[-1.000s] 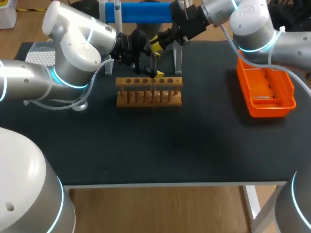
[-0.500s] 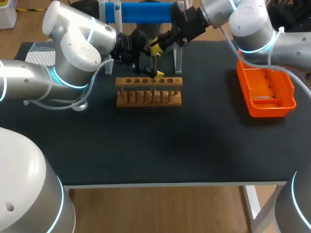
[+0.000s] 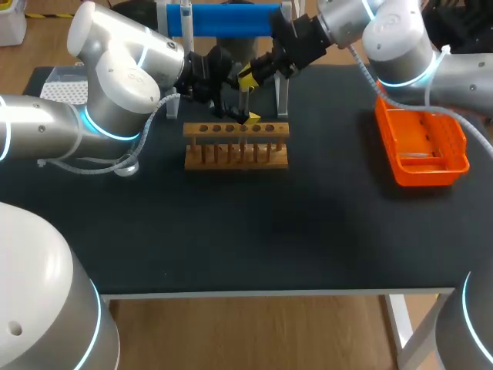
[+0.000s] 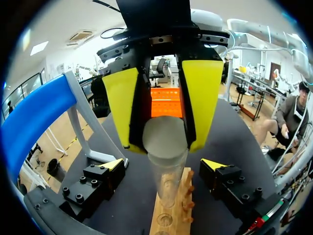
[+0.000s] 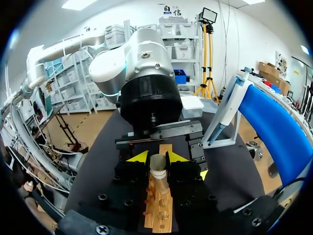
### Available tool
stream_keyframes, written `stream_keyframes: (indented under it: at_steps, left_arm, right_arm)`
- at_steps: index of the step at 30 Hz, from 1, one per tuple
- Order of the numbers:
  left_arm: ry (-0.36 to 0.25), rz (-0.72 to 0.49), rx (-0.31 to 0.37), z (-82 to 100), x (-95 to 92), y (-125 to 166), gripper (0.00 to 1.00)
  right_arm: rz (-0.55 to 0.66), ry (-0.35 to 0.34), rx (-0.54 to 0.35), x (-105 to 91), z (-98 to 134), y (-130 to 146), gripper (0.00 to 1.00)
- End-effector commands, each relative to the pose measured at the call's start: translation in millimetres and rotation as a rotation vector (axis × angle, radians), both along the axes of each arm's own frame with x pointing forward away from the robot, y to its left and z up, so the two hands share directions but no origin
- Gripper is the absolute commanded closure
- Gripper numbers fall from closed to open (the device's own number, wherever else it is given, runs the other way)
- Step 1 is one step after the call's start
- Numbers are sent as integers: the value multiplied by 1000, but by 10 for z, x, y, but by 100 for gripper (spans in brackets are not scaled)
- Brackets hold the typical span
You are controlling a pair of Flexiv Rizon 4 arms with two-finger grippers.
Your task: Invert the test tube, pick up the pipette, mount the tip to pipette, aspirate from beaker and dispense into the tube, eject the tip, return the pipette, and cap with the stopper.
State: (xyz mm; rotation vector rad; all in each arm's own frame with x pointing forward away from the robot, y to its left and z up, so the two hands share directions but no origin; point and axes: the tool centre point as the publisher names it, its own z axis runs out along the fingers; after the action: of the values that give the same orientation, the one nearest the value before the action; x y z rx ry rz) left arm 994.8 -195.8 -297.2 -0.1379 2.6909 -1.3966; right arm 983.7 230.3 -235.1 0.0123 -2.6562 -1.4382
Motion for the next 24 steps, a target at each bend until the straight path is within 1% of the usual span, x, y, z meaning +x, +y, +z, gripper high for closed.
stream_keyframes:
  at_steps: [1,4,6,7,8,9,15,18,22,23,24]
  left_arm:
    - [3,-3,2,5,9,5,0]
    - [3,-3,2,5,9,5,0]
    - [3,-3,2,5,9,5,0]
    - [3,-3,2,5,9,5,0]
    - [3,-3,2,5,9,5,0]
    - [3,-3,2,5,9,5,0]
    - [3,-3,2,5,9,5,0]
    - [3,-3,2,5,9,5,0]
    - [3,-3,2,5,9,5,0]
    - [3,-3,2,5,9,5,0]
    - [3,-3,2,5,9,5,0]
  right_arm:
    - [3,-3,-14,-2,-43,-7,100]
    - [7,-8,-26,-13,-71,-17,100]
    - [1,-7,-29,-16,-82,-23,71]
    - [-2,-8,-30,-14,-86,-29,50]
    - [-7,-9,-26,-13,-87,-35,15]
    - [-11,-8,-20,-9,-86,-42,0]
    - [-19,-26,39,13,-41,-109,0]
    - [-26,-36,82,24,-8,-152,0]
    - [-34,-59,163,43,51,-194,0]
    - [-36,-67,181,46,65,-201,4]
    - [-30,-69,204,45,81,-207,22]
